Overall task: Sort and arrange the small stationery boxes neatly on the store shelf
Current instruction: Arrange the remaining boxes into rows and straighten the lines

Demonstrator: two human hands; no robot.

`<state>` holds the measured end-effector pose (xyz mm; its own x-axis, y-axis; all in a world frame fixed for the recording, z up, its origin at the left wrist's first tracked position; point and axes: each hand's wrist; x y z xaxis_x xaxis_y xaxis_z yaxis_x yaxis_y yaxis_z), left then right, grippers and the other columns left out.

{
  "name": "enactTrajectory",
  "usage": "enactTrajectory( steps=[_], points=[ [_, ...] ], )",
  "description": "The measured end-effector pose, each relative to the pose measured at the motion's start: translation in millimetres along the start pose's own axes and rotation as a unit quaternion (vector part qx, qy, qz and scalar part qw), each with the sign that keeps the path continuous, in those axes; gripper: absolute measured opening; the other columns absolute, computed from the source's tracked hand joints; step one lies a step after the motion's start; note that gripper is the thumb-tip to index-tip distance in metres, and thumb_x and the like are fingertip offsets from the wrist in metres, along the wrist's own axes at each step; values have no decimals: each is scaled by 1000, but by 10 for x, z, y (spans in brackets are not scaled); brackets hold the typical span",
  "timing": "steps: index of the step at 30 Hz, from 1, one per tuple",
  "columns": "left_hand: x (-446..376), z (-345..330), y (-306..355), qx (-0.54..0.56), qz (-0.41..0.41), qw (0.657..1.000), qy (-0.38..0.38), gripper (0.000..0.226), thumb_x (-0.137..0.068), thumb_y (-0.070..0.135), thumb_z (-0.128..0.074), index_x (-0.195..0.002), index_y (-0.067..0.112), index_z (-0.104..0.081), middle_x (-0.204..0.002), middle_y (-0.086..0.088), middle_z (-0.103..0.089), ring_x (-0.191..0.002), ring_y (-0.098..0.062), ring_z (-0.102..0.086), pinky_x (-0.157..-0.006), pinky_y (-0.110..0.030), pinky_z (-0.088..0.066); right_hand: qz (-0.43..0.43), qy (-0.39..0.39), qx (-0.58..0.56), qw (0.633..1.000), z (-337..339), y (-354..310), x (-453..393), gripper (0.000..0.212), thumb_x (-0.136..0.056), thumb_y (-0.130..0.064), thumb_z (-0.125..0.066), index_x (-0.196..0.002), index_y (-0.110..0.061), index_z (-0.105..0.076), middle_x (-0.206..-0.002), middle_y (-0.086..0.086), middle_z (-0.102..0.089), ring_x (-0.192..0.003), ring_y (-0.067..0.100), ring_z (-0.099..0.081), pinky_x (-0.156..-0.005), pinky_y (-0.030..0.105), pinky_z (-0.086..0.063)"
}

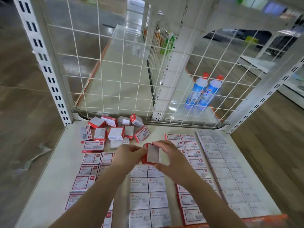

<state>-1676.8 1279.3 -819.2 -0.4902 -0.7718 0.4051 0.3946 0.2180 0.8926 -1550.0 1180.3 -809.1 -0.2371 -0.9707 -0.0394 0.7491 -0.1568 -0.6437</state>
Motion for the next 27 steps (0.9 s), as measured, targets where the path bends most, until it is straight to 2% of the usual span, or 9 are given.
enactTrajectory(
  steps=[3, 6, 9, 11, 12, 16, 21, 25, 27],
  points=[
    [3, -22, -21, -64, -55, 996, 13, 10, -87, 24, -62, -87, 17, -70, -75, 7, -67, -73, -8, -63, -64, -20, -50, -64, -1, -57, 996, 77, 30, -13, 50, -82, -8, -65, -129, -15, -51, -121, -12, -47, -111, -1, -44, -94, 3, -32],
    [31, -49, -64, -152, -107, 983, 11, 8, -83, 25, -66, -90, 22, -68, -75, 13, -65, -71, -3, -61, -63, -17, -47, -160, 44, -100, 981, 146, 81, -51, 26, -87, -15, -62, -110, -5, -66, -100, 1, -66, -88, 9, -59, -82, 14, -46],
    [33, -89, -126, -218, -131, 967, -21, 14, -79, 29, -69, -91, 22, -68, -82, 12, -68, -77, -5, -63, -75, -27, -54, -211, 7, -101, 972, 144, 94, -90, 39, -87, -36, -60, -83, 2, -69, -77, 15, -66, -73, 26, -63, -79, 33, -50],
    [32, -89, -137, -227, -143, 963, -31, 17, -77, 31, -70, -92, 26, -69, -82, 12, -68, -78, -6, -64, -78, -32, -55, -233, -30, -92, 968, 151, 62, -103, 47, -86, -43, -58, -63, -2, -63, -63, 11, -59, -61, 21, -53, -70, 30, -43],
    [33, -86, -131, -235, -149, 960, -35, 15, -77, 32, -69, -91, 27, -69, -82, 11, -68, -79, -6, -64, -78, -32, -55, -240, -45, -91, 965, 146, 53, -113, 46, -85, -44, -59, -60, -5, -63, -58, 6, -58, -57, 17, -51, -68, 28, -41],
    [26, -39, -153, -274, -176, 945, -47, 11, -77, 35, -66, -86, 30, -69, -81, 10, -68, -77, -7, -64, -74, -34, -55, -263, -65, -131, 954, 76, 86, -153, 36, -81, -36, -68, -77, -1, -72, -54, 0, -60, -48, 8, -52, -64, 22, -44],
    [14, -21, -168, -307, -179, 933, -63, 19, -81, 38, -65, -97, 29, -68, -92, 11, -67, -84, -6, -62, -78, -30, -54, -283, -41, -158, 945, -13, 110, -138, 20, -81, -27, -69, -78, -7, -72, -65, 6, -67, -60, 12, -58, -70, 25, -50],
    [-27, -51, -138, -218, -90, 970, -61, 46, -80, 37, -69, -122, 25, -54, -111, 9, -61, -98, -7, -57, -81, -20, -47, -269, 25, -171, 948, -8, 102, -118, 12, -82, -19, -65, -77, -11, -71, -73, 10, -68, -69, 18, -59, -82, 38, -52],
    [-58, -37, -120, -170, -37, 983, -56, 43, -86, 42, -60, -121, 18, -54, -110, 3, -63, -95, -11, -58, -79, -24, -46, -250, 44, -165, 953, -1, 101, -110, 17, -82, -17, -64, -95, -9, -70, -81, 4, -69, -77, 16, -63, -84, 34, -52]
  ],
)
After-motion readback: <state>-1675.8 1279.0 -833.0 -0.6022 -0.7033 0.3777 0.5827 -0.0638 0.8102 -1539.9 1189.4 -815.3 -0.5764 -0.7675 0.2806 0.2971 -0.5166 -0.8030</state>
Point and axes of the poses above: each hand's wrist, its own x-axis away from the middle knuckle, its own z-axis out of the back of the hand, y = z × x
